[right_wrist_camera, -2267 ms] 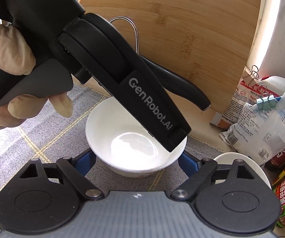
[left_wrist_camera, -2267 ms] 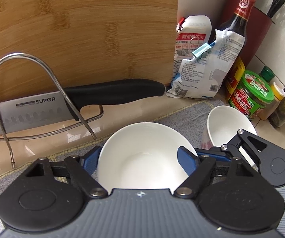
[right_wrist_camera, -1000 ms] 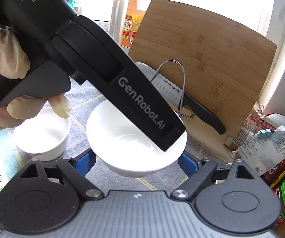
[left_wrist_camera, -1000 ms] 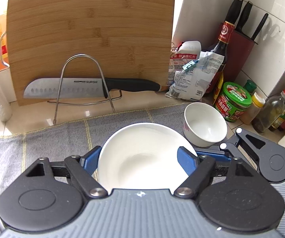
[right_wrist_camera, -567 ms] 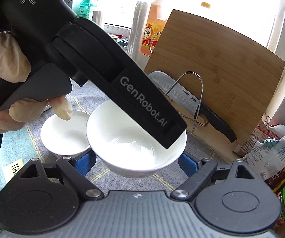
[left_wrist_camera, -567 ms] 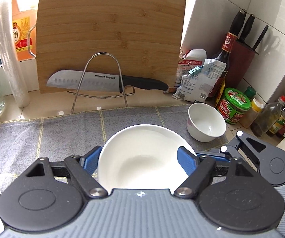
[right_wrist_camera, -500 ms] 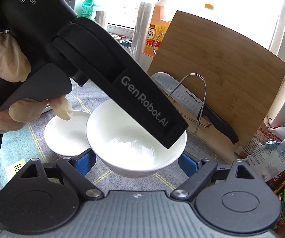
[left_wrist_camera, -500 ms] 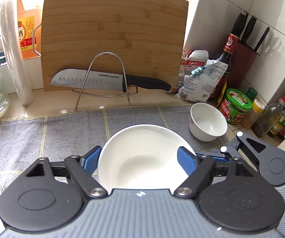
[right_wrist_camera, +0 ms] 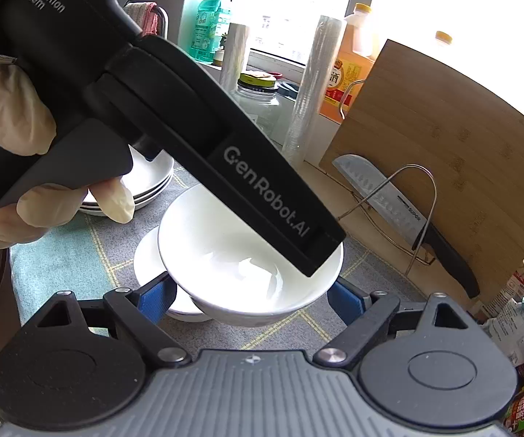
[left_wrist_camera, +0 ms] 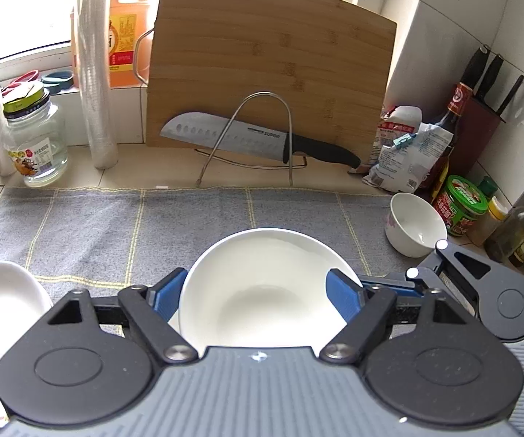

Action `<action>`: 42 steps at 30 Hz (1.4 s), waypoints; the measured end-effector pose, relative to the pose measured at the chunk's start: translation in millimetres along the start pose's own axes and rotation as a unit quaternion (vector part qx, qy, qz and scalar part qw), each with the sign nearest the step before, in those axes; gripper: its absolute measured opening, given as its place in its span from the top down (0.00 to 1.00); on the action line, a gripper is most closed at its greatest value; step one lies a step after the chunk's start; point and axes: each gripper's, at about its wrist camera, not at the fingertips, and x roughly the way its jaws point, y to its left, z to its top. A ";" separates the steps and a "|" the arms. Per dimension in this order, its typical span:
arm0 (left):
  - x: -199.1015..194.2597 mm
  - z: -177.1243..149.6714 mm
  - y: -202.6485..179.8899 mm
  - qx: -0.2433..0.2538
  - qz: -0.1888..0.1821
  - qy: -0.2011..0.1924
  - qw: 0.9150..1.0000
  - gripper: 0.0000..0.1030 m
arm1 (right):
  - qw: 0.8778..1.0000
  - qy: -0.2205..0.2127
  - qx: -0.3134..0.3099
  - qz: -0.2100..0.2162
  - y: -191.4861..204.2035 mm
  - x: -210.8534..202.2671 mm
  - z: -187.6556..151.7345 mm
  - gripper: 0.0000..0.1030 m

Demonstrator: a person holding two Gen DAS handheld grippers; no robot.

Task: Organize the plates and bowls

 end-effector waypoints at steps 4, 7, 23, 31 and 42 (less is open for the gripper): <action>-2.4 -4.9 11.4 -0.011 0.009 -0.001 1.000 0.21 | 1.000 0.001 -0.011 0.009 9.4 6.8 5.1 0.11; -4.1 -8.3 19.6 -0.018 0.013 -0.001 1.000 0.21 | 1.000 0.002 -0.016 0.015 15.1 11.1 9.1 0.11; 7.8 -23.2 48.9 -0.040 0.017 0.017 0.999 0.21 | 0.999 0.023 -0.016 0.045 30.2 46.8 11.3 0.11; 18.9 -27.2 49.7 -0.045 0.016 0.028 0.998 0.21 | 0.998 0.040 -0.006 0.052 30.1 57.1 3.3 0.11; 28.9 -28.3 53.3 -0.048 0.022 0.037 0.998 0.21 | 0.997 0.043 -0.002 0.057 27.7 62.6 3.0 0.11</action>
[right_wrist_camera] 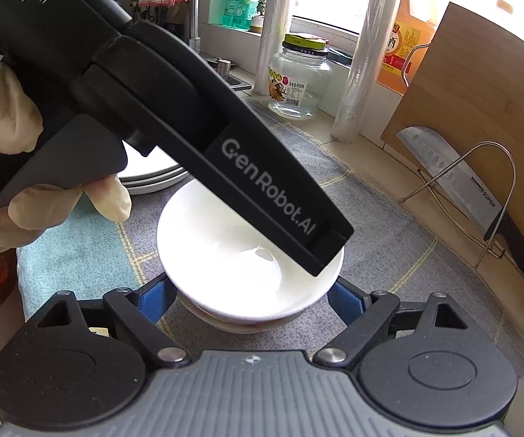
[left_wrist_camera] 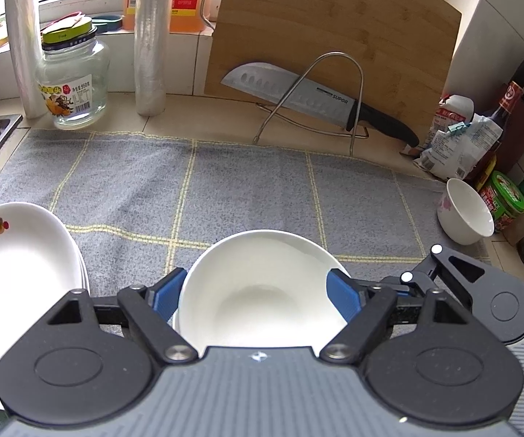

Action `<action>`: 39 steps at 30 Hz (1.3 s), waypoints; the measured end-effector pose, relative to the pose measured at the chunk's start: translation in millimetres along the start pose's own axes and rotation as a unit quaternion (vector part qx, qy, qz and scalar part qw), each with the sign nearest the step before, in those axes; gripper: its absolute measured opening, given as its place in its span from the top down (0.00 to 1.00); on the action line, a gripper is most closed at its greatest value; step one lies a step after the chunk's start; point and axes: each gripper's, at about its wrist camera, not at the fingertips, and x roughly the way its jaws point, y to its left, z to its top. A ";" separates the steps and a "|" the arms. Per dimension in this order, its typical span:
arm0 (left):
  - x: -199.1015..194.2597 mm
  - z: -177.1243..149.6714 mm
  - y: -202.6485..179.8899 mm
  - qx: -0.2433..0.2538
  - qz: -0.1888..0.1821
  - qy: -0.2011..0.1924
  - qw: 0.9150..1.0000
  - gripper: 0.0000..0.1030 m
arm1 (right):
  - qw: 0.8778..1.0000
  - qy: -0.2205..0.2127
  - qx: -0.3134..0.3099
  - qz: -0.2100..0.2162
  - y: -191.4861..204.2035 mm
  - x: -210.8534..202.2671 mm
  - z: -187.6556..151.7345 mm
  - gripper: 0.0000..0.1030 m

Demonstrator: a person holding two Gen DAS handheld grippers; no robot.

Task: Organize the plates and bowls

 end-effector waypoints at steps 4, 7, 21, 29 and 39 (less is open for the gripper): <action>4.1 -1.1 2.0 -0.002 0.003 0.003 1.000 0.21 | 1.000 -0.001 0.002 0.003 0.0 1.3 0.3 0.11; 5.4 -2.6 3.3 -0.005 0.002 0.002 1.000 0.21 | 1.000 -0.001 0.002 0.005 -0.2 2.5 0.4 0.11; 8.4 -3.1 7.0 -0.010 -0.002 0.002 1.000 0.21 | 1.000 0.004 0.015 0.017 -2.8 6.1 -0.9 0.10; 9.3 -3.7 7.6 -0.011 -0.002 0.003 1.000 0.20 | 1.000 0.004 0.014 0.016 -2.9 6.0 -0.3 0.09; 10.0 -4.5 5.2 -0.019 0.000 -0.006 1.000 0.12 | 1.000 -0.011 -0.003 0.000 2.0 -0.6 -1.3 0.00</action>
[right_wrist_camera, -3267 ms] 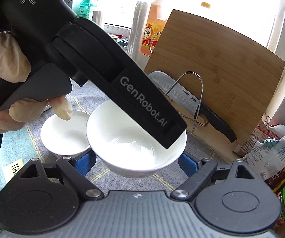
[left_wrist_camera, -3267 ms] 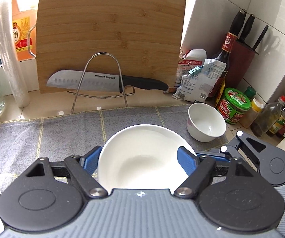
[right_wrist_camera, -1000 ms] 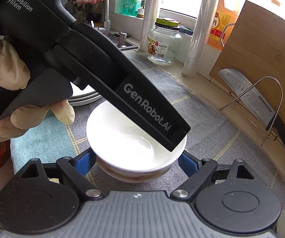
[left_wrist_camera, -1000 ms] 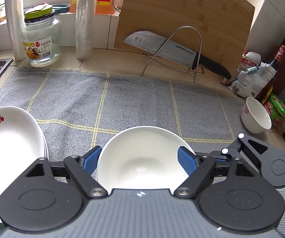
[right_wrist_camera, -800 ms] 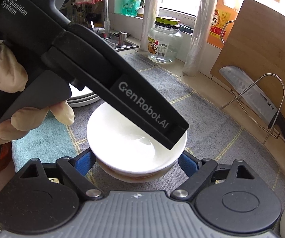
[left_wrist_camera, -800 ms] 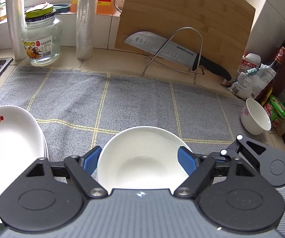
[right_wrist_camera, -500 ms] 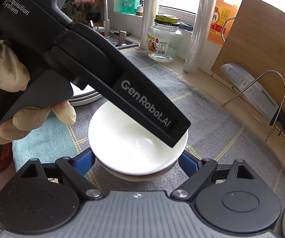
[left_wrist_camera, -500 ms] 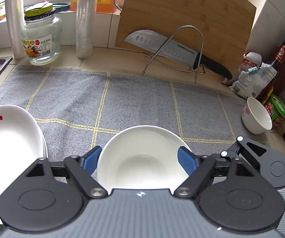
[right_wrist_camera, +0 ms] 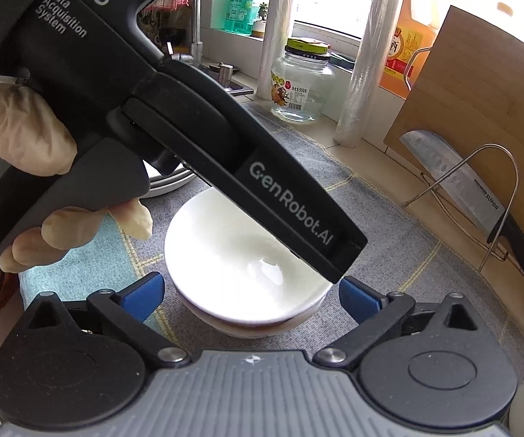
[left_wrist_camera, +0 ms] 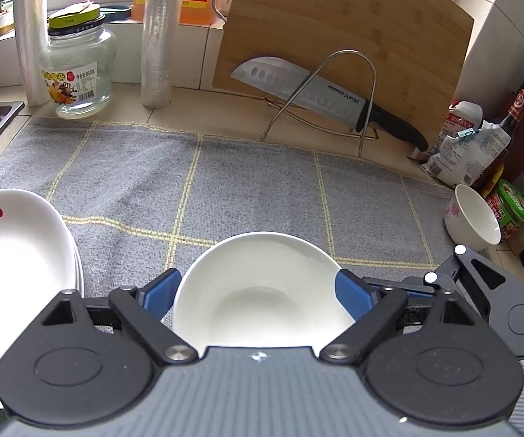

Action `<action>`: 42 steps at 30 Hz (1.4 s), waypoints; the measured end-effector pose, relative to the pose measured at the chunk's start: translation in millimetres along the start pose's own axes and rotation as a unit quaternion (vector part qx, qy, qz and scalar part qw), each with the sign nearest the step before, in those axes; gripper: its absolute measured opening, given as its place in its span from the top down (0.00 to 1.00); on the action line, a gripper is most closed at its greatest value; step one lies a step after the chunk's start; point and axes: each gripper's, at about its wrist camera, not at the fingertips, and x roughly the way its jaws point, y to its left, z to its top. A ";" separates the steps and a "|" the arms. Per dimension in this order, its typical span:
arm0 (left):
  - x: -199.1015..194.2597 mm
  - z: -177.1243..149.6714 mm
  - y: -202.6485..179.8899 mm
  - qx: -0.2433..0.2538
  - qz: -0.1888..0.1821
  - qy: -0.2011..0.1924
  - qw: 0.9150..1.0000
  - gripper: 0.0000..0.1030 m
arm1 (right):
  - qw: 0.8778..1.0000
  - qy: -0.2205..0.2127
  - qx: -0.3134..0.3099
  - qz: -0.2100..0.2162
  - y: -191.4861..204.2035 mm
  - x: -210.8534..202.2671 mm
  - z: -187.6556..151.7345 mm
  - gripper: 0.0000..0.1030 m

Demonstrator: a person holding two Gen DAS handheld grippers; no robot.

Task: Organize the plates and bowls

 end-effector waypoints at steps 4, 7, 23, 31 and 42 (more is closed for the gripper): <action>-6.7 2.6 2.8 -0.002 0.009 -0.012 1.000 0.11 | 1.000 -0.004 0.002 -0.004 -0.8 -3.0 0.1 0.00; -13.6 4.8 4.4 0.001 0.016 -0.026 1.000 0.08 | 1.000 -0.009 0.004 -0.004 -0.6 -6.1 0.3 0.00; -31.9 11.2 -27.3 0.082 0.003 -0.087 0.993 0.02 | 0.994 0.013 0.070 -0.088 -29.0 -38.2 -31.2 0.00; -25.7 15.4 -65.5 0.145 -0.048 -0.096 0.984 0.02 | 0.975 0.034 0.139 -0.172 -56.2 -60.6 -60.6 0.00; 1.4 13.4 -138.5 0.182 -0.092 -0.056 0.977 0.02 | 0.948 0.057 0.204 -0.238 -122.7 -95.1 -128.6 0.00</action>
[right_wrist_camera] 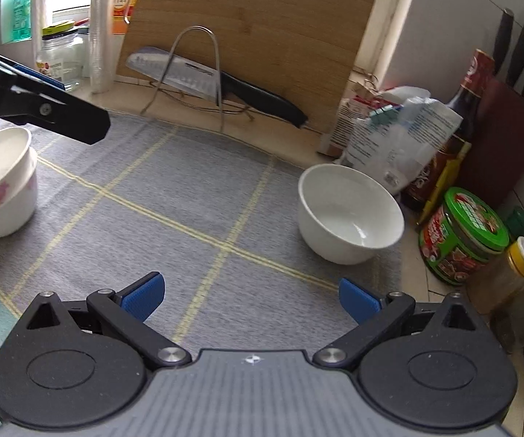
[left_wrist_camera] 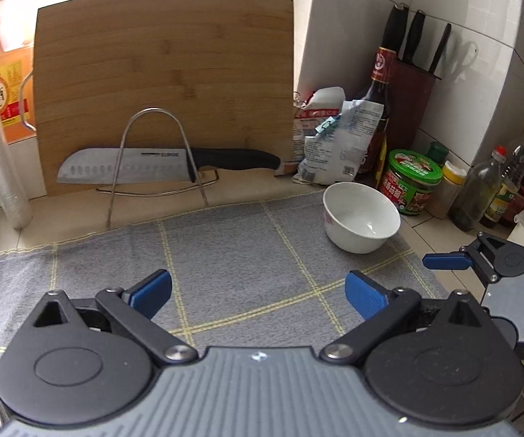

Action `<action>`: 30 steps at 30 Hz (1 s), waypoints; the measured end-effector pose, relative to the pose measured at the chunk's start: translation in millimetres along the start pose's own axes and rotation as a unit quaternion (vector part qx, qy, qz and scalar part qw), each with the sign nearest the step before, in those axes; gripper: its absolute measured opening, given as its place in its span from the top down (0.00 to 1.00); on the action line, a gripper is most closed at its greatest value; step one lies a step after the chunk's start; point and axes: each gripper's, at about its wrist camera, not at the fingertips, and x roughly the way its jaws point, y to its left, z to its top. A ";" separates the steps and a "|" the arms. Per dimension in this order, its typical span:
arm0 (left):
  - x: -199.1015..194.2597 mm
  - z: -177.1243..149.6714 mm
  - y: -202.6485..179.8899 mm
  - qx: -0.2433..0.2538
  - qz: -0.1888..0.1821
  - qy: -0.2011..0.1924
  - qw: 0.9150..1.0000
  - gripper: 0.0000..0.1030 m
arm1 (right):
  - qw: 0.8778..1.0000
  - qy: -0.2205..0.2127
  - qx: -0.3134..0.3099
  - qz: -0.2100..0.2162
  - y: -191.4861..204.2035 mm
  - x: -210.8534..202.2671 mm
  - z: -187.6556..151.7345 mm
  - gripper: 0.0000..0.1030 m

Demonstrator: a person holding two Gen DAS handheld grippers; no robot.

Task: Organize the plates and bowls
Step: 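Move the left tool to the small white bowl by the green jar and grasp its rim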

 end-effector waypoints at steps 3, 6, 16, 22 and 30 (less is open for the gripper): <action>18.8 8.6 -18.9 -0.008 -0.012 0.015 1.000 0.02 | 1.000 0.002 0.012 -0.002 -27.3 9.6 -8.7 0.00; 39.4 17.5 -37.1 -0.014 -0.018 0.028 0.999 0.02 | 1.000 -0.002 0.016 0.000 -48.6 21.1 -16.1 0.00; 119.8 45.6 -78.1 -0.035 -0.033 0.065 0.997 0.03 | 0.999 -0.022 -0.008 0.037 -92.5 60.0 -16.0 0.00; 155.6 61.9 -87.2 -0.042 -0.053 0.073 0.995 0.05 | 0.998 -0.036 -0.014 0.059 -103.4 70.9 -6.7 0.00; 188.4 68.4 -89.6 -0.039 -0.060 0.092 0.993 0.11 | 0.996 -0.048 -0.018 0.071 -105.2 85.6 4.1 0.02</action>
